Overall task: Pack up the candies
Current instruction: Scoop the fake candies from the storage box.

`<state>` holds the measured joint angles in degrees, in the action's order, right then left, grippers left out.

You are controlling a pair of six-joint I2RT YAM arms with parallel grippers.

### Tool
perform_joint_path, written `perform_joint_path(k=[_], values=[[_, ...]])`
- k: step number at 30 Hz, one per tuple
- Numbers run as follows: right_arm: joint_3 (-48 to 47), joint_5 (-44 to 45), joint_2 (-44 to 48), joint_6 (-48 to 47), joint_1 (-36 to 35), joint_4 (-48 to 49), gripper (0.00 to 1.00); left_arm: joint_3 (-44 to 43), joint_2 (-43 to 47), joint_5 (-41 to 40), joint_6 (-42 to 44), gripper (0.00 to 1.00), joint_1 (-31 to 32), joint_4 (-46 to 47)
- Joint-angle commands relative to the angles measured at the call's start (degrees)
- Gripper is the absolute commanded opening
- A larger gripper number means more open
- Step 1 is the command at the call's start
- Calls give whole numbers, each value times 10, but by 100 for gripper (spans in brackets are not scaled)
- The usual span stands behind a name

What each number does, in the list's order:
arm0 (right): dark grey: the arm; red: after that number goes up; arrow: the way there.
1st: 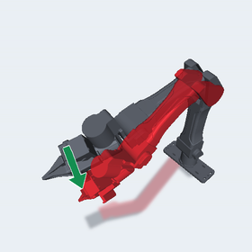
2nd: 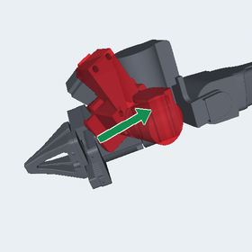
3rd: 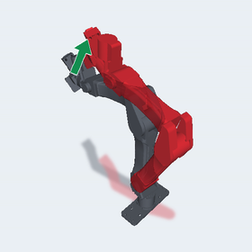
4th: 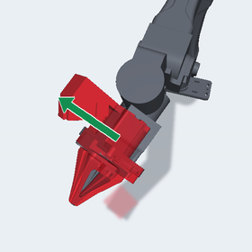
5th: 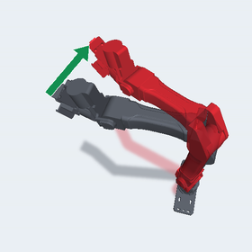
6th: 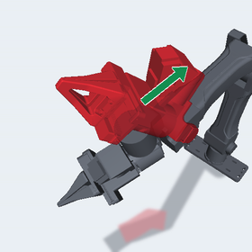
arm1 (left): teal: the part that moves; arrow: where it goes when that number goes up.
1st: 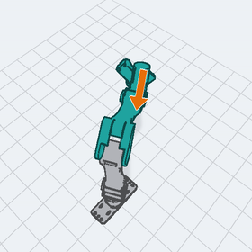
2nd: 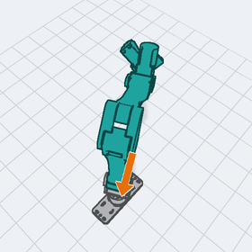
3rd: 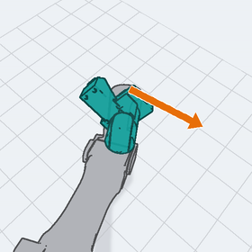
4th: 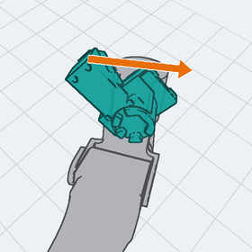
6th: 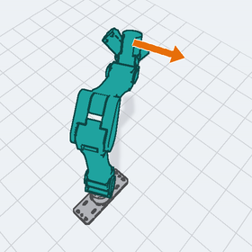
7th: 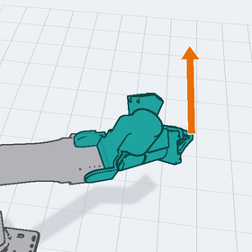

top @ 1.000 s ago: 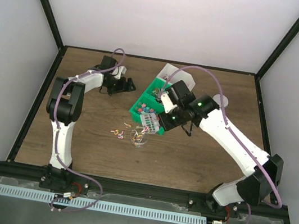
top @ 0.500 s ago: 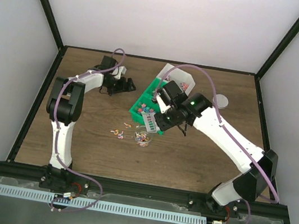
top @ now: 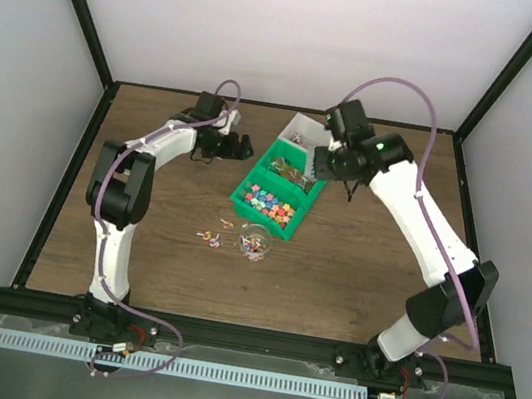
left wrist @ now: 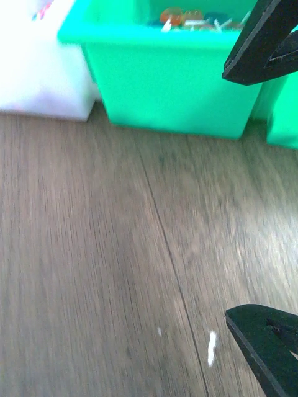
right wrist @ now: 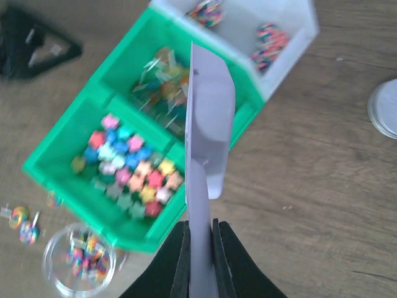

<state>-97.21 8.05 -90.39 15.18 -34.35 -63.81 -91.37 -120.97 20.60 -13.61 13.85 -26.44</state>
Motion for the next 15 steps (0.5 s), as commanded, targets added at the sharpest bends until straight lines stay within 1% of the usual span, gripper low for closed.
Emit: perform_joint_path(k=[1, 4, 7, 10, 15], values=[[-85, -3, -76, 91, 81, -30, 1, -22, 33, -27, 36, 99, 42, -41], [-131, -40, -141, 126, 112, -58, 1, -25, 35, -39, 51, 99, 64, -61], [-151, -66, -172, 142, 113, -43, 1, -32, 38, -70, 67, 99, 82, -94], [-145, -89, -175, 162, 114, -26, 1, -38, 41, -100, 83, 99, 98, -125], [-111, -123, -160, 182, 118, 2, 1, -18, 60, -138, 93, 99, 112, -146]])
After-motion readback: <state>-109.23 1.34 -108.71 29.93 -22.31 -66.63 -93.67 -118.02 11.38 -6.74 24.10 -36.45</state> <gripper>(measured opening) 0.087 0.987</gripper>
